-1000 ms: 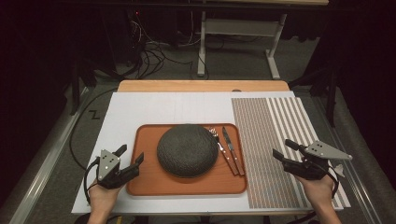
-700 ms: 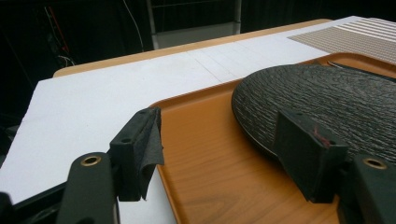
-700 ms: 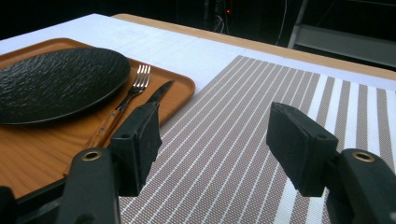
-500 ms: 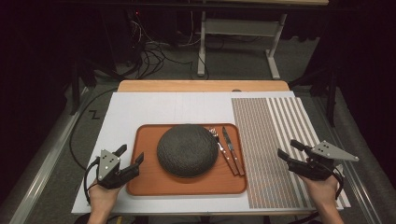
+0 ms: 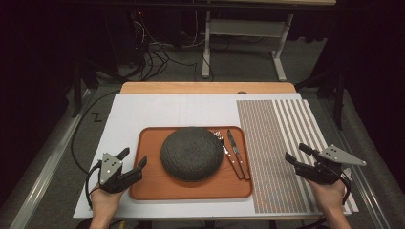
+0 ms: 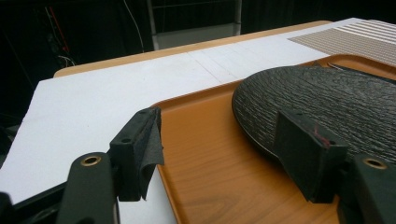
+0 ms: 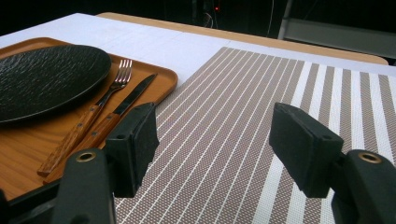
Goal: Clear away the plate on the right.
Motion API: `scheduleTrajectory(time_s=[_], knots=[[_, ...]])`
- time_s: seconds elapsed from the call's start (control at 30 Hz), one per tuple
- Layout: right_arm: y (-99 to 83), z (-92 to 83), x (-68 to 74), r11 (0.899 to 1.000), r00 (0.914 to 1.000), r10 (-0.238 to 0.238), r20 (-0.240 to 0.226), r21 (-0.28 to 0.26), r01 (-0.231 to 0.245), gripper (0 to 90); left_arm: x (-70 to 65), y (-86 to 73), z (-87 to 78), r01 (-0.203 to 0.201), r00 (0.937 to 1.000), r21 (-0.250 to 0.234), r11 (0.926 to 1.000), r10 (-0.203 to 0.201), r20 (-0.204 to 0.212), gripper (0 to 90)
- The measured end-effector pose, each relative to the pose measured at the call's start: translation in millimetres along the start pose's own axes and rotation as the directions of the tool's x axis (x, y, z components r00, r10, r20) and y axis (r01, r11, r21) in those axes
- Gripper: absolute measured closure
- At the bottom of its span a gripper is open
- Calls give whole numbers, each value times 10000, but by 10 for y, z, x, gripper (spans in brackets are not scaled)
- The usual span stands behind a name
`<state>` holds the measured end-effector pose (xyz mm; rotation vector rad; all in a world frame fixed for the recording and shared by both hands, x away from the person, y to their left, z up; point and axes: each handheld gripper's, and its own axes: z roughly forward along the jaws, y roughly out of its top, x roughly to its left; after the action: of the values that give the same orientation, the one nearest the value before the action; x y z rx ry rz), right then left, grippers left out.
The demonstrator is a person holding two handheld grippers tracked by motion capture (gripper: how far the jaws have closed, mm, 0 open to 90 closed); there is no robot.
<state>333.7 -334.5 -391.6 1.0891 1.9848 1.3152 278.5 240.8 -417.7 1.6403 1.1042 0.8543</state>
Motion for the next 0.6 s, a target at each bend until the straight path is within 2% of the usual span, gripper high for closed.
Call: scheduleTrajectory(time_s=[0.6], knots=[[-129,2,-5,9998,9998,175,14,-49,-175,328,9,3,-5,1,10000,16,10000,-1,-4,328]])
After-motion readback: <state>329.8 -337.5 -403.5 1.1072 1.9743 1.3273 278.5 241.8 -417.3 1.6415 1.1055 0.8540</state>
